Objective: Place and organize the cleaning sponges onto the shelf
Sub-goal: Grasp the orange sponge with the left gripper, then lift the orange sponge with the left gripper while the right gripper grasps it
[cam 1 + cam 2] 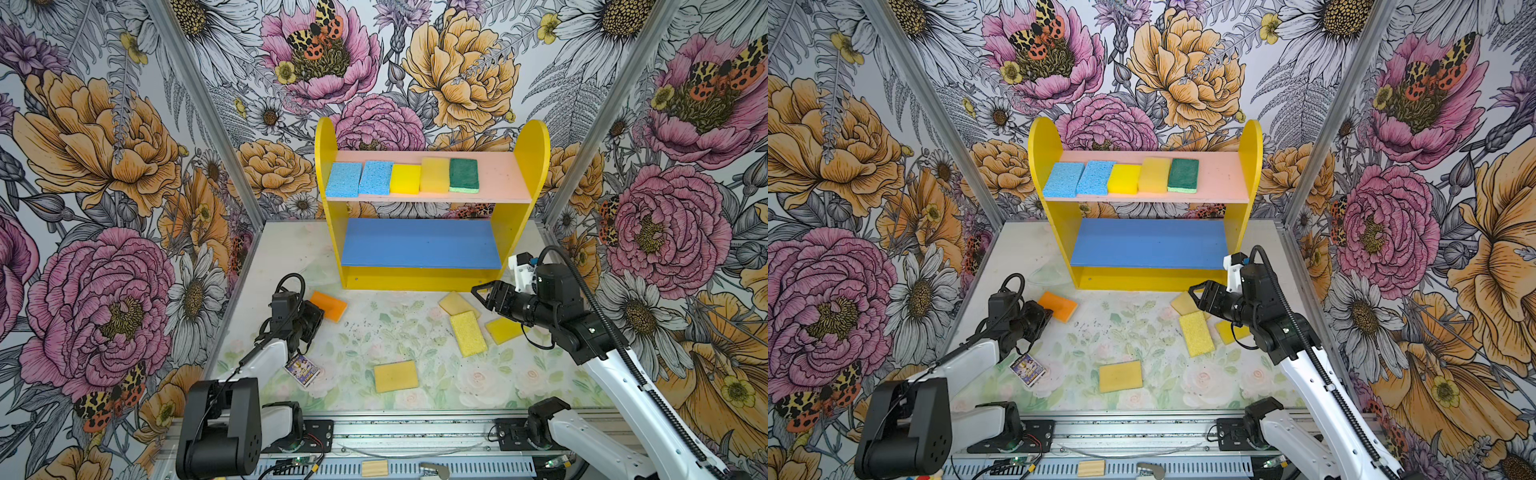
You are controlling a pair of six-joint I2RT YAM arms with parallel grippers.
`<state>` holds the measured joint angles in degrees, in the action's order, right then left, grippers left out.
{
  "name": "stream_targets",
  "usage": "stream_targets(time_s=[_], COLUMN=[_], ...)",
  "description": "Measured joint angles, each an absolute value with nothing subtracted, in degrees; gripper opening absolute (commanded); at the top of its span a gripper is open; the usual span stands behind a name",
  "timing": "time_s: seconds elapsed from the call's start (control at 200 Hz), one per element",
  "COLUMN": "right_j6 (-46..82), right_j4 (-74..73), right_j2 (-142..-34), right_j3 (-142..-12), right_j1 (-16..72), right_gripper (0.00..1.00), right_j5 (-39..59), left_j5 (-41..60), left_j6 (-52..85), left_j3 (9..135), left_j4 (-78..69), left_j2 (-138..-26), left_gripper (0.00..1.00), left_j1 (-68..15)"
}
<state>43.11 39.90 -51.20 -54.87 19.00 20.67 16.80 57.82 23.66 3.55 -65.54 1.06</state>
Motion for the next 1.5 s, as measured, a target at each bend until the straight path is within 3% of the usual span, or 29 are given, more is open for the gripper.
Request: stream_targets(time_s=[0.22, 0.475, 0.835, 1.19, 1.501], right_j6=[41.47, 39.97, 39.38, 39.57, 39.92], right_j4=[38.0, 33.5, 31.27, 30.26, 28.64], right_j2=[-58.63, -65.84, -70.08, -74.76, -77.36], right_j3=[-54.48, -54.78, -58.04, -58.15, -58.92], right_j1=[23.35, 32.6, 43.68, 48.77, 50.94], right_gripper=[0.66, 0.65, 0.6, 0.54, 0.42], right_j5=[24.16, 26.63, 22.7, 20.56, 19.94], left_j5=[25.28, 32.86, 36.12, 37.41, 37.6], left_j6=[51.55, 39.46, 34.24, 34.09, 34.11], left_j3=[23.59, 34.48, 38.7, 38.81, 39.0], left_j4=[13.17, 21.93, 23.81, 23.79, 23.79], left_j2=[-52.31, -54.72, -59.75, -59.75, -58.96], left_gripper=[0.09, 0.07, 0.07, 0.06, 0.06], left_j1=[-8.14, -24.36, -24.8, -24.8, -24.77])
